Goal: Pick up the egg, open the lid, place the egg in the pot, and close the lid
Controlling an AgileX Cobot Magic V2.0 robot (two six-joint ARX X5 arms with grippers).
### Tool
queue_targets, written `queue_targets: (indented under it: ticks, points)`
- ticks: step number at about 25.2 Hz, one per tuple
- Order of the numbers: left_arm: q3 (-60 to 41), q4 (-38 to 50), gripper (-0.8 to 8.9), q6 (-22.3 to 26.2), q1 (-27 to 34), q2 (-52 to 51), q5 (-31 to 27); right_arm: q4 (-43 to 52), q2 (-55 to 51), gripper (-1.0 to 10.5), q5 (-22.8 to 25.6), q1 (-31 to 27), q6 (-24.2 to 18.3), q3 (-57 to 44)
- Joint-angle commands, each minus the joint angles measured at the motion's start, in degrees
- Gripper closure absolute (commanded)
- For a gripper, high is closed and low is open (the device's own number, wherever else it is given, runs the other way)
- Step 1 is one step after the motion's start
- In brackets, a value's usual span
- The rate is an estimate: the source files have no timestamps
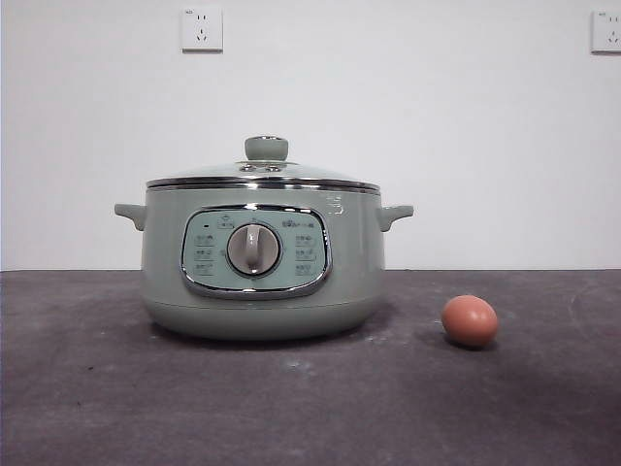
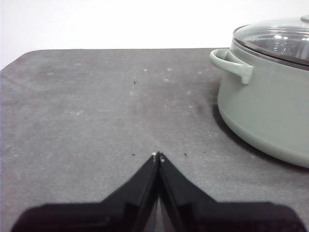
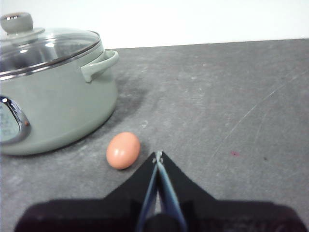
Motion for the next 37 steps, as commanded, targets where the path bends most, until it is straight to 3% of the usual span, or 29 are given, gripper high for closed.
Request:
queue_targets:
  ticks: [1, 8, 16, 18, 23, 32, 37]
  points:
    - [-0.79, 0.59, 8.17, -3.67, 0.13, -0.17, 1.55, 0.63, -0.17, 9.5, -0.11, 0.09, 6.21, -0.92]
    - [2.03, 0.46, 8.20, -11.85, 0.11, -0.15, 9.84, 1.33, 0.33, 9.6, -0.22, 0.09, 16.72, 1.95]
    - [13.33, -7.32, 8.20, -12.28, 0.11, 2.01, 12.39, -2.40, 6.82, 9.6, -3.28, 0.13, 17.62, 12.74]
    - [16.63, -9.79, 8.20, -12.09, 0.11, 3.87, 14.03, -5.70, 9.51, 9.6, -3.39, 0.13, 16.11, 16.63]
    - [24.74, -15.28, 8.20, -11.54, 0.11, 10.23, 20.65, -18.05, 18.78, 9.6, -7.82, 0.13, 6.99, 29.35]
    - [39.47, -31.32, 8.20, -0.15, 0.11, 23.26, 31.89, -47.39, 34.93, 9.6, -7.72, 0.87, -11.28, 51.65]
    - [46.12, -42.56, 8.20, 6.21, 0.07, 27.96, 35.91, -58.95, 40.26, 9.6, -7.76, 2.47, -12.57, 59.32]
